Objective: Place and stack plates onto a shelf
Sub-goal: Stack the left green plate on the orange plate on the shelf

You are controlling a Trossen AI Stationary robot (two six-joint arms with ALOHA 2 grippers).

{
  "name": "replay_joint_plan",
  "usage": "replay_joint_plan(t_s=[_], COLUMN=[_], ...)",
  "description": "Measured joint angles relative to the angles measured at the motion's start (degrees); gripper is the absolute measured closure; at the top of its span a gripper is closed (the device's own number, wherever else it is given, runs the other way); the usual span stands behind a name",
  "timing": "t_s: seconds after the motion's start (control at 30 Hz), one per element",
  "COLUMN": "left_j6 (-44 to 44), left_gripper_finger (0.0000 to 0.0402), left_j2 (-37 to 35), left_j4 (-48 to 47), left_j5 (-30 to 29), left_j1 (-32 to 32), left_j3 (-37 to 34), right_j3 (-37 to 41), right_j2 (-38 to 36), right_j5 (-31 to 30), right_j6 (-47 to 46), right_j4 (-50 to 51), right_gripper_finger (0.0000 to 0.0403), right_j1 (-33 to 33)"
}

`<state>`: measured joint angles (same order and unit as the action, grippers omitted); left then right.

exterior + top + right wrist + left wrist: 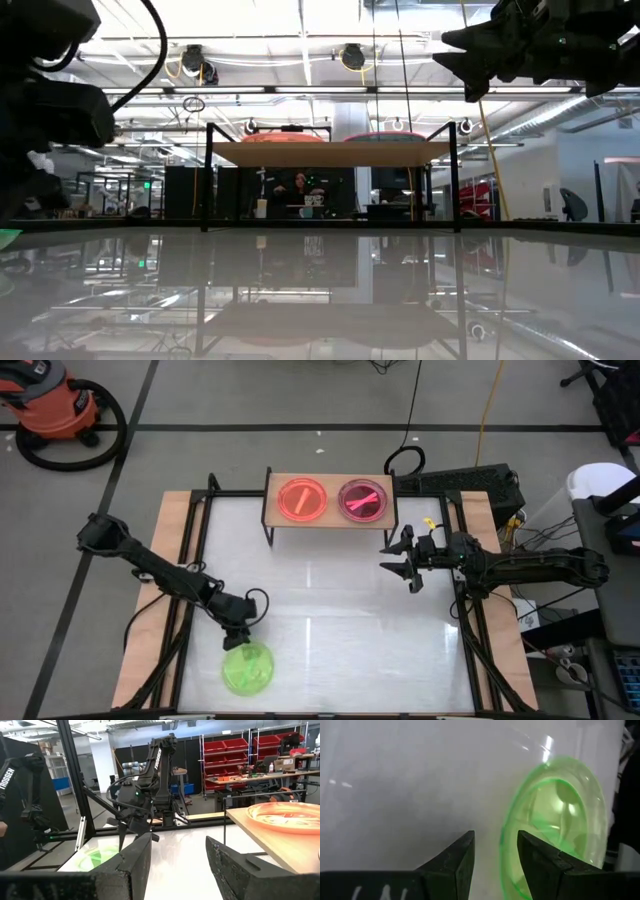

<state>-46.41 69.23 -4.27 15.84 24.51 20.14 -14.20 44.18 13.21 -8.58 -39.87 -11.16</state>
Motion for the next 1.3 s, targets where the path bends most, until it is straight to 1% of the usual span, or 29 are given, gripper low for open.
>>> replay_joint_plan(t_s=[0.13,0.3,0.37,0.43,0.57,0.7,0.77,0.87,0.97,1.07,1.1,1.2,1.3], left_j6=[-1.2,-2.3,-2.2,-1.9,-1.9,-2.2,-2.3,0.2,4.7,10.6,13.0,20.2,26.7], left_gripper_finger=[0.0248,0.0248,0.0255,0.0274,0.0332,0.0387,0.0394,0.0397,0.0398,0.0399,0.0399,0.04,0.04], left_j2=[1.9,3.9,4.5,4.6,4.3,3.8,3.8,3.8,3.8,3.8,3.8,3.8,3.8], left_j4=[2.8,3.5,3.7,3.7,4.4,7.1,6.6,4.7,-1.6,-11.0,-14.9,-27.3,-37.4], left_j5=[1.2,1.1,1.1,0.9,0.8,2.9,4.0,5.4,6.2,6.1,5.3,0.7,-6.3], left_j1=[1.3,2.2,2.3,2.3,2.1,2.1,2.1,2.1,2.1,1.1,0.4,-2.8,-8.2], left_j3=[0.0,0.2,0.2,0.2,0.0,0.0,1.0,4.8,10.4,17.6,20.3,29.1,37.7], right_j3=[0.0,0.0,0.0,0.0,0.0,0.0,0.0,0.0,0.0,0.0,0.0,0.0,0.0], right_j2=[0.0,0.0,0.0,0.0,0.0,0.0,0.0,0.0,0.0,0.0,0.0,0.0,0.0], right_j5=[0.0,0.0,0.0,0.0,0.0,0.0,0.0,-0.8,-1.4,-1.4,-1.4,-1.4,-1.2], right_j6=[0.0,0.0,0.0,-0.2,-0.6,-0.6,-0.6,-0.6,-0.6,-0.6,-0.6,-0.6,-1.1], right_j4=[0.2,0.3,0.3,0.3,0.3,0.3,0.3,0.3,0.3,0.3,0.2,-1.0,-3.2], right_gripper_finger=[0.0234,0.0234,0.0234,0.0234,0.0234,0.0234,0.0234,0.0234,0.0234,0.0234,0.0234,0.0234,0.0234], right_j1=[0.0,0.0,0.0,0.0,0.0,0.0,0.0,0.0,0.0,0.0,0.0,0.0,0.0])
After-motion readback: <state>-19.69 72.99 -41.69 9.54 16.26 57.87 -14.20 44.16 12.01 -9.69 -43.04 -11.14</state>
